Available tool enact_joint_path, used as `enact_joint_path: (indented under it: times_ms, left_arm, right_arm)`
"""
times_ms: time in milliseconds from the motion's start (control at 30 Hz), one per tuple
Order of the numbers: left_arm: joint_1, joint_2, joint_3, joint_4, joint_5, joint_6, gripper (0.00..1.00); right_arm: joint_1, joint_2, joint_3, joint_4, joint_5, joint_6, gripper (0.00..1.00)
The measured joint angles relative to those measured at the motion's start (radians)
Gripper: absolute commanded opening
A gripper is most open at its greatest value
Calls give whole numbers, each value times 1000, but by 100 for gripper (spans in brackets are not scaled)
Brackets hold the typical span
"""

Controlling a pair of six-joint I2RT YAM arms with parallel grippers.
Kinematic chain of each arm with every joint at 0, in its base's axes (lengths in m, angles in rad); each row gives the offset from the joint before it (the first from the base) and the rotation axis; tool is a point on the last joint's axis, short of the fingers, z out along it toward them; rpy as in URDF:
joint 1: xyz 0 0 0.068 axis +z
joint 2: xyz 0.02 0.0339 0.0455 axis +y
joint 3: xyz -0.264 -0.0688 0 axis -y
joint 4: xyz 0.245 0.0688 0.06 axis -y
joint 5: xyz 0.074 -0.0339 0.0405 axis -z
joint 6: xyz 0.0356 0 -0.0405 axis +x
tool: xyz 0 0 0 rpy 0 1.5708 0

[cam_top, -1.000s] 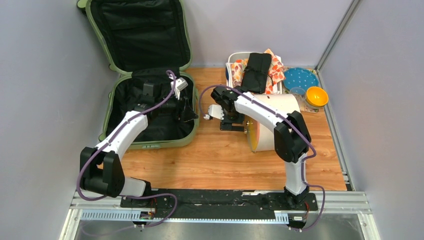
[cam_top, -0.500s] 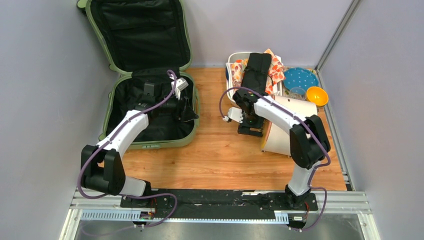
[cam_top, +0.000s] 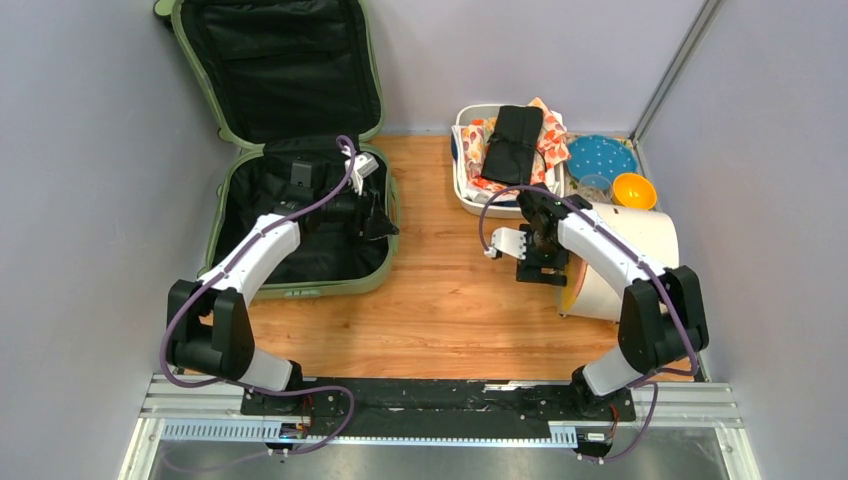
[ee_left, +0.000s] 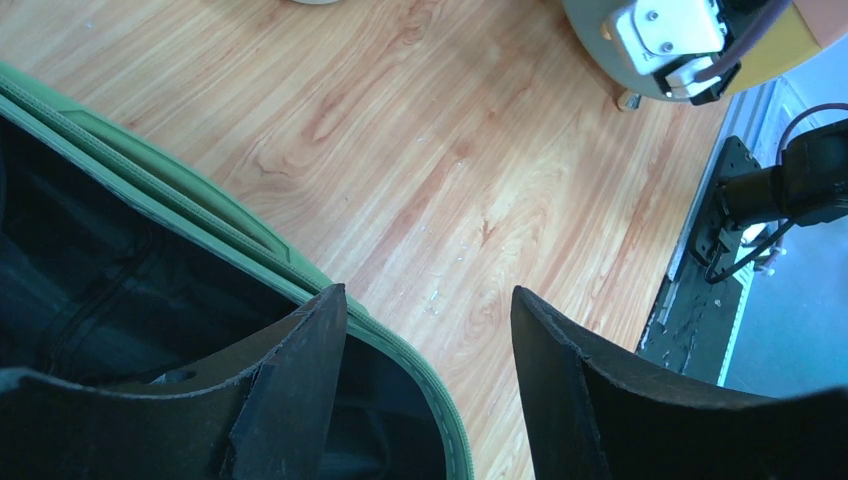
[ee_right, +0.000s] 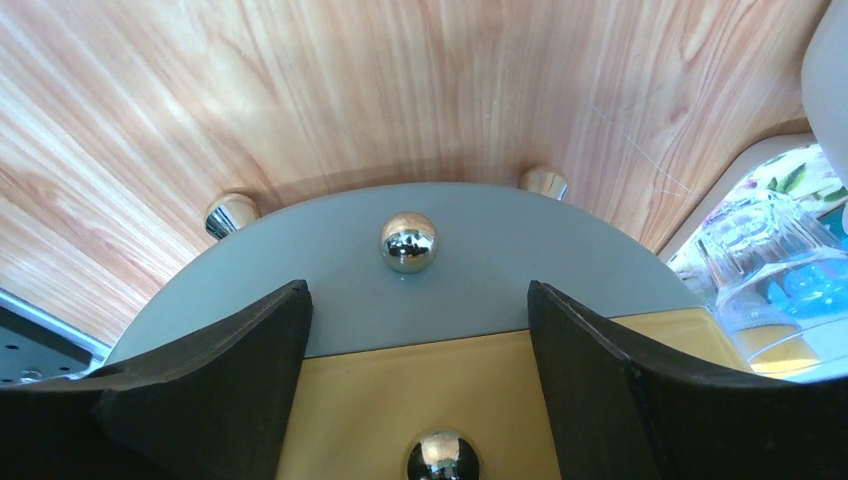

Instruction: Open, take out, and arrange the luggage

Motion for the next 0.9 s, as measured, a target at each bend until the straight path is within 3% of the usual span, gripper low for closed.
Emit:
enact_joint_path:
  times_ms: [467,900]
  left_arm:
    - [0,5,0,0,-2,-11,70]
    - [0,24,28,-14,-3,-6,71]
  right_arm:
    - [-175,-54,-60,8,-49,-270,83]
    - [-270,-77,-61,4,-46,-353,83]
